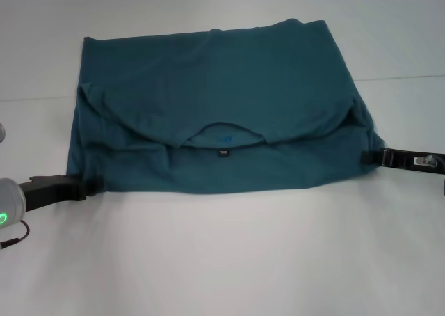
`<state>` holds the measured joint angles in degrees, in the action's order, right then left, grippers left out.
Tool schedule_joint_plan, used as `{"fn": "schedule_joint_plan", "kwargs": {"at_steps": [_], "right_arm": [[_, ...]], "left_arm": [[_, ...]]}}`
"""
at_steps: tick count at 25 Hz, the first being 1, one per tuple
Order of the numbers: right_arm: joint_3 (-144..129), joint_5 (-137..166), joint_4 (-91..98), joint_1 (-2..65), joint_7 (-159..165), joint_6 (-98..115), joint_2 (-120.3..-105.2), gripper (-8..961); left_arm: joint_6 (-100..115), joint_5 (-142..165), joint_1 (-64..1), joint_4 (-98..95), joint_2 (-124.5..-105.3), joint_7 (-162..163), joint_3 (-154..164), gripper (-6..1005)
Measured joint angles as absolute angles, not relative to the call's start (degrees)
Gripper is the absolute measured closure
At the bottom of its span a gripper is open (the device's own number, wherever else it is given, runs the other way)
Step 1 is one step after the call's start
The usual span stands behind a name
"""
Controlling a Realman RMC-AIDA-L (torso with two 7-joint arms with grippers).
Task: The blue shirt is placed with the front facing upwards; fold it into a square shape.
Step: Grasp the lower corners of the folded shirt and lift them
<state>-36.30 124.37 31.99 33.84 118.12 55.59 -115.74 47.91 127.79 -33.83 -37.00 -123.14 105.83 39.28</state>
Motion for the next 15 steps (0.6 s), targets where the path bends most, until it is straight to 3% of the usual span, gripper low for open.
{"fn": "schedule_joint_plan", "kwargs": {"at_steps": [8,15], "right_arm": [[-36.30,124.37,32.00,33.84,118.12,55.72,-115.75,917],[-36.30,124.36,32.12,33.84,118.12,55.88,-115.74,917]], "left_arm": [[47.92,128.59,-33.92,-37.00,-123.13,106.02,40.00,541],[47.92,132.05,-34.35,-37.74,-123.34,108.75,40.90,787]]}}
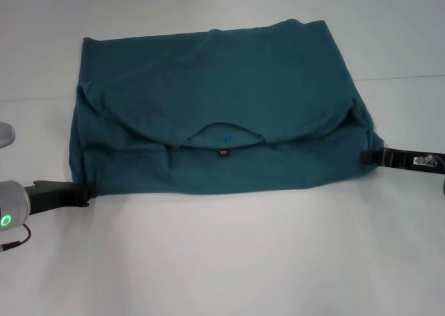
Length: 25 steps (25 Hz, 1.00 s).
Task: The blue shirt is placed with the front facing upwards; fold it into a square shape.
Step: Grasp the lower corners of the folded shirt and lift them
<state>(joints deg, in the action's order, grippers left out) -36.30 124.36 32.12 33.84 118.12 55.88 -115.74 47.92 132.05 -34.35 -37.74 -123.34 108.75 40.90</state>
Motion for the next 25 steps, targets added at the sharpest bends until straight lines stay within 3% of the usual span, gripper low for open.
{"fn": "schedule_joint_plan", "kwargs": {"at_steps": [6,12,25], "right_arm": [[-36.30,124.37,32.14,33.84,118.12,55.94,-115.69,917],[-36.30,124.37,32.14,33.75,118.12,55.93,-115.59,918],[-35.69,120.83,33.35,30.41,115.59,60.11,-114.13,918]], "left_arm": [[47.93,132.10,-34.37,-38.05,-123.46,109.17,41.36,949],[48.04,132.10,-34.33,-38.81,-123.47,109.22,41.24,993],[53.85,132.10,-31.20,-44.20,-123.00,111.61,41.02,985]]}}
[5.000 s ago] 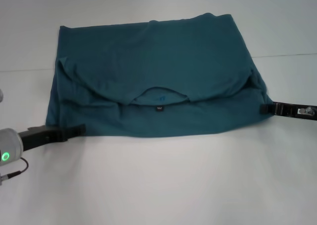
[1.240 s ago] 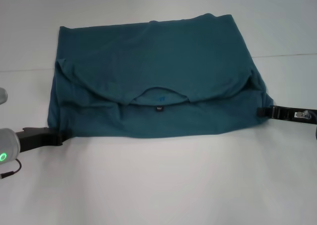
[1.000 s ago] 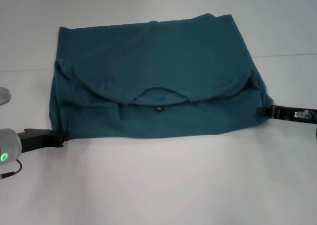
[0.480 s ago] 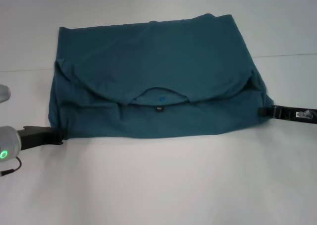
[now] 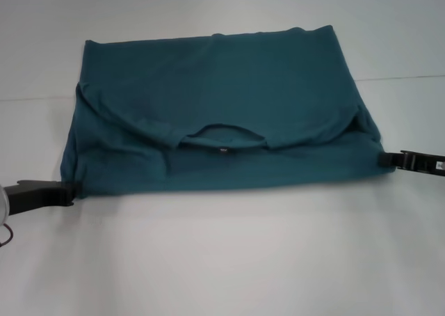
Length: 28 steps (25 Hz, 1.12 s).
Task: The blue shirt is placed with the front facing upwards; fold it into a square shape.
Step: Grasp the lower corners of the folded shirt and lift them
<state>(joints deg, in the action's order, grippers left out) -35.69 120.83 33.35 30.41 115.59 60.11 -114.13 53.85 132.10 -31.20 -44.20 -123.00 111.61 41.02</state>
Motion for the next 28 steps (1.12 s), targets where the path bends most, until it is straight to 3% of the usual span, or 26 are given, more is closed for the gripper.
{"fn": "schedule_joint_plan", "kwargs": {"at_steps": [28], "right_arm": [[-26.35,120.57,39.46,17.08,103.76,85.17,-112.78,917]], "left_arm": [[91.27,133.64,-22.55,-58.29,-122.16,108.16,31.74,967]]}}
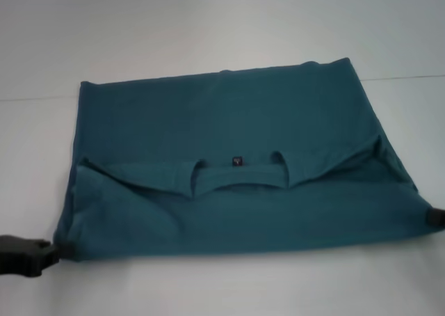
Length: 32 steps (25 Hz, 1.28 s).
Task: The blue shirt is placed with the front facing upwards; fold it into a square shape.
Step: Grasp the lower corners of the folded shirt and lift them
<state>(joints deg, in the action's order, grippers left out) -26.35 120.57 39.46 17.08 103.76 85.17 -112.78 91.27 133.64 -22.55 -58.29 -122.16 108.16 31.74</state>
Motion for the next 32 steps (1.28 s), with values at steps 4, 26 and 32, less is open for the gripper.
{"fn": "schedule_joint_plan", "kwargs": {"at_steps": [4,26,32], "right_arm": [[-26.08,120.82,39.47,14.98,100.84,88.60,-112.91,917],[-21.78,121.12,39.46,6.24,93.89,96.47,-113.25,919],[-21.24,121.11,39.46,5.41,92.78,97.92,-113.18,919]], "left_arm": [[94.78,133.76,-22.00,-58.40,-121.98,107.17,30.55,965],[103.37,138.00,-18.82,-61.04,-121.92,103.76,27.60,951],[105.63,138.48,-18.32,-61.28,-121.90,102.67,27.40,947]]}}
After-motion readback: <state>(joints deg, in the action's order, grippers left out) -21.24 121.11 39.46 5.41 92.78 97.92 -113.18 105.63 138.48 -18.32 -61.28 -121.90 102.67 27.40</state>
